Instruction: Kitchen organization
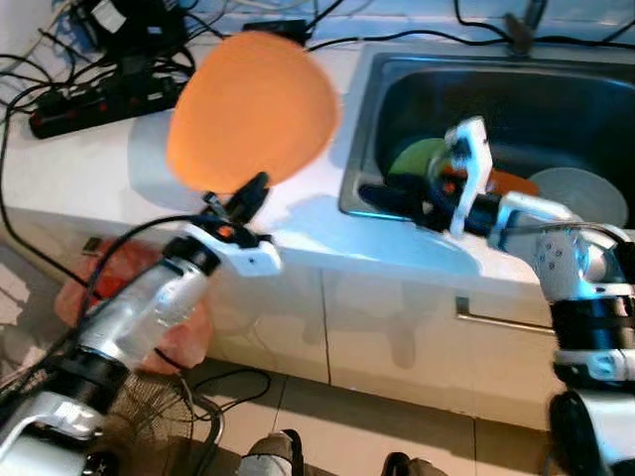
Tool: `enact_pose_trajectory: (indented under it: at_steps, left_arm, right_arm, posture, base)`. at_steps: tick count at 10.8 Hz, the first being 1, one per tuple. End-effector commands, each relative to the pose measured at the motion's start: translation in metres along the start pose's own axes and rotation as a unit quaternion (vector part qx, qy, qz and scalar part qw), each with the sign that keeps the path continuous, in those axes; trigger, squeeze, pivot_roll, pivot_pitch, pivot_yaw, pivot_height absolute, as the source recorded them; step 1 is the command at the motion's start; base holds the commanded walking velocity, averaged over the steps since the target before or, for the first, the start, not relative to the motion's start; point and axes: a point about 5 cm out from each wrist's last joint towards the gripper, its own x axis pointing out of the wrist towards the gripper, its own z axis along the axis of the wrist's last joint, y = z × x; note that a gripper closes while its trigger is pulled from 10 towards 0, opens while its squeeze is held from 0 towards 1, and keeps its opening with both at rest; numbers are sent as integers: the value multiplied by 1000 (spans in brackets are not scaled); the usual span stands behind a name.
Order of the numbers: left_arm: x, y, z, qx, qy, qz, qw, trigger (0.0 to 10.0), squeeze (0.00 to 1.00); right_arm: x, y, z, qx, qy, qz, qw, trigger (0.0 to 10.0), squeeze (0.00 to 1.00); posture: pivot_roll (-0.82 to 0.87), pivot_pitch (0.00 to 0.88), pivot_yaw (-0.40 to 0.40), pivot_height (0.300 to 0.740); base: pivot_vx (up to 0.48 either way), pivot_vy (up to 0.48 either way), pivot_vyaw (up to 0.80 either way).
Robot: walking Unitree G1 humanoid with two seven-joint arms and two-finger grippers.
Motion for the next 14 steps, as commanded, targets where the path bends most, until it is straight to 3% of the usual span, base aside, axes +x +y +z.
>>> enact_pose_trajectory:
  at_steps: [1,4,7,9,10,11,14]
  left_arm:
    - [15,14,9,13,-34,48,998,0,0]
    - [36,6,26,3,-62,71,996,0,0]
    - [51,4,42,-10,-87,92,992,0,0]
    - [54,6,47,-15,-96,104,990,0,0]
    - [53,6,46,-16,-98,106,989,0,0]
    - [52,6,45,-16,-98,107,989,0,0]
    - [49,2,46,-17,-101,104,989,0,0]
  right_arm:
    - [1,5,11,15,-24,10,1000,10000,0]
    - [7,10,19,63,-63,15,996,10000,0]
    - [15,15,29,81,-90,13,993,10000,0]
    - [18,14,36,92,-113,7,989,10000,0]
    - [21,7,40,104,-131,-26,986,1922,0]
    - [21,1,41,112,-135,-49,983,0,0]
    - [23,-10,40,151,-133,-88,976,0,0]
  posture:
    - [90,148,108,740]
    - [77,145,107,740]
    - [68,145,103,740]
    - [68,144,105,740]
    - [69,144,105,740]
    - [71,145,103,740]
    - [67,150,99,740]
  base:
    - [0,0,0]
    - [0,0,0]
    - [0,0,0]
    - [0,0,0]
    - [0,0,0]
    - [0,0,0]
    - [0,0,0]
